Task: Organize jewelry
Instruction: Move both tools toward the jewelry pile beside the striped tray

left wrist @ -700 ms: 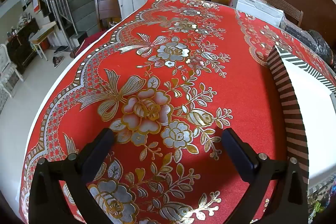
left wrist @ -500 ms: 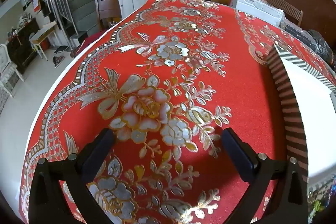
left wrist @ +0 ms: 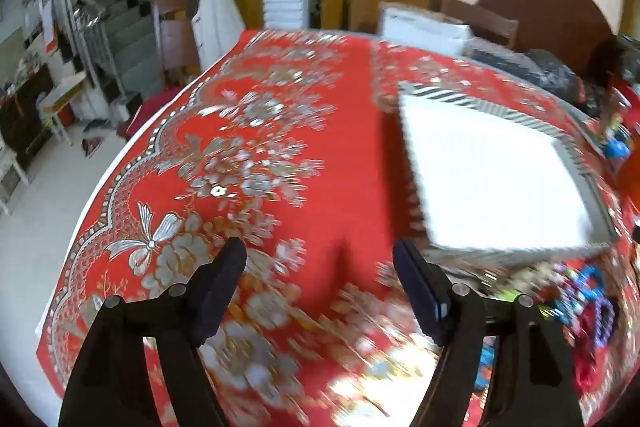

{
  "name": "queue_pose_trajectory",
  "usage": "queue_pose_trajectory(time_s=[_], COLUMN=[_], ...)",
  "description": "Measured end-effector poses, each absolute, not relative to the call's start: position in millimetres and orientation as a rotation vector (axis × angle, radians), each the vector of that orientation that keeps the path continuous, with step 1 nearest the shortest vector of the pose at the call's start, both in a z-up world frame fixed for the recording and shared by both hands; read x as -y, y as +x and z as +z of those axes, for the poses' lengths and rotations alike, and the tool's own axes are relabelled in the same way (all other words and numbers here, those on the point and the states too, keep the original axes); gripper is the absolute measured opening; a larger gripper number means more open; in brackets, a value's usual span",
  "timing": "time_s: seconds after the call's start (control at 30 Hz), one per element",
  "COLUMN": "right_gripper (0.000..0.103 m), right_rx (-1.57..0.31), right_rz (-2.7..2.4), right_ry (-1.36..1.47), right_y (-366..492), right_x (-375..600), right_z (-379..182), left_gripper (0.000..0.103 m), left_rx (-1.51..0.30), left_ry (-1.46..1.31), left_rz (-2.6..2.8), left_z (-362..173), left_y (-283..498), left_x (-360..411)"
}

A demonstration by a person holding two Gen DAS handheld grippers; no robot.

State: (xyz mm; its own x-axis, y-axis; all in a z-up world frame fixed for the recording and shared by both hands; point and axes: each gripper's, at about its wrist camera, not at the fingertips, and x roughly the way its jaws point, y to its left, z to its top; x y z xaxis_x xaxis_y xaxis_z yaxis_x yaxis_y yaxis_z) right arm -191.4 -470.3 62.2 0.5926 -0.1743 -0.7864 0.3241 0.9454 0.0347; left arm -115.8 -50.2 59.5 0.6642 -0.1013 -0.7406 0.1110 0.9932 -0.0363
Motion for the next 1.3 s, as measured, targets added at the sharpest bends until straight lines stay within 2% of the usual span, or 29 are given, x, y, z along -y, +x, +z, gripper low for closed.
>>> queue_pose_trajectory(time_s=[0.57, 1.3], right_gripper=[0.102, 0.102], right_rx=[-0.845, -0.834], right_rz=[-0.200, -0.152], right_ry=[0.165, 0.102], right_y=[-267.8, -279.6], right_x=[377.0, 344.3], right_z=[84.7, 97.0], left_gripper=[0.063, 0.063], left_rx=[-0.799, -0.789], left_ry=[0.053, 0.061], left_rz=[-0.239, -0.245], left_z=[84.3, 91.8], left_y=[-200.7, -216.6], left_x=[105.8, 109.7])
